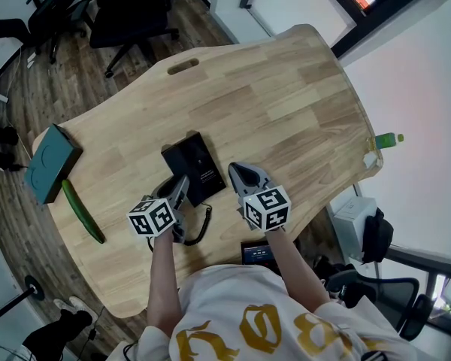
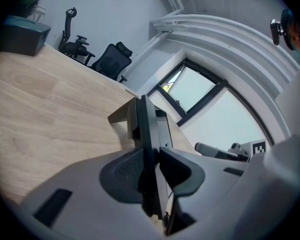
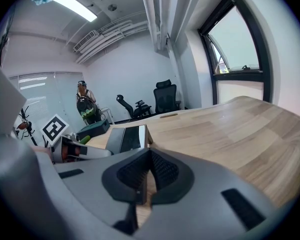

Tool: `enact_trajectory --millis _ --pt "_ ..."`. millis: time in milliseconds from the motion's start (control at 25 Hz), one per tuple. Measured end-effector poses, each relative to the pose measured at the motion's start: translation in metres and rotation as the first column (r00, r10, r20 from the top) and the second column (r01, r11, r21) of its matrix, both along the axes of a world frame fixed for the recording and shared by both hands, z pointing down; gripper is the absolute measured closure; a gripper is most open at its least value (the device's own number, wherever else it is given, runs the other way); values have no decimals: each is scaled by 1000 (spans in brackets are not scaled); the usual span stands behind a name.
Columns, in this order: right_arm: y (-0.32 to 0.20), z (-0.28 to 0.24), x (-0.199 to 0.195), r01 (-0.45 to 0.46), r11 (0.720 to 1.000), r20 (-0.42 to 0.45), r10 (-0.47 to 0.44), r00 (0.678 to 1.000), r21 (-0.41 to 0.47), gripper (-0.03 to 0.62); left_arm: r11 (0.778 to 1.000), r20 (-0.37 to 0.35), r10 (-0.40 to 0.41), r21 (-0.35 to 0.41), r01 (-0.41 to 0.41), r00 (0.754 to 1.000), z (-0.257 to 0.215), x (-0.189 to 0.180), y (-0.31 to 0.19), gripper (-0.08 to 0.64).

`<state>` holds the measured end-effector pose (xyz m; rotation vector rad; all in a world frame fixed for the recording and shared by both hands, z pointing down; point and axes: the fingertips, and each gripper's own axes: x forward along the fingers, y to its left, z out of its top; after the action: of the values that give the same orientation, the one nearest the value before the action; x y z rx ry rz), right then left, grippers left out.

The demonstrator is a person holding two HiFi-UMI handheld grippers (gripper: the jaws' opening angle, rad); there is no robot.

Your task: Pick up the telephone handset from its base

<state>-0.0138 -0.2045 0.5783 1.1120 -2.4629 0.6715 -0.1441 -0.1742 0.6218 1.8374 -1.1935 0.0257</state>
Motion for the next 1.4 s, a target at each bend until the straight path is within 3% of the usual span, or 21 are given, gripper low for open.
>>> enact_trajectory --millis 120,480,1400 --pt "0 -1 2 -5 1000 3 5 1000 0 588 1000 -4 -1 -5 1 1000 -1 -1 1 454" --pt "1 -3 1 5 1000 17 -5 1000 1 588 1000 96 24 2 -24 995 -3 -4 3 453" --pt "4 -7 6 12 1000 43 -12 999 8 588 1000 52 27 4 -28 998 -17 -2 11 474"
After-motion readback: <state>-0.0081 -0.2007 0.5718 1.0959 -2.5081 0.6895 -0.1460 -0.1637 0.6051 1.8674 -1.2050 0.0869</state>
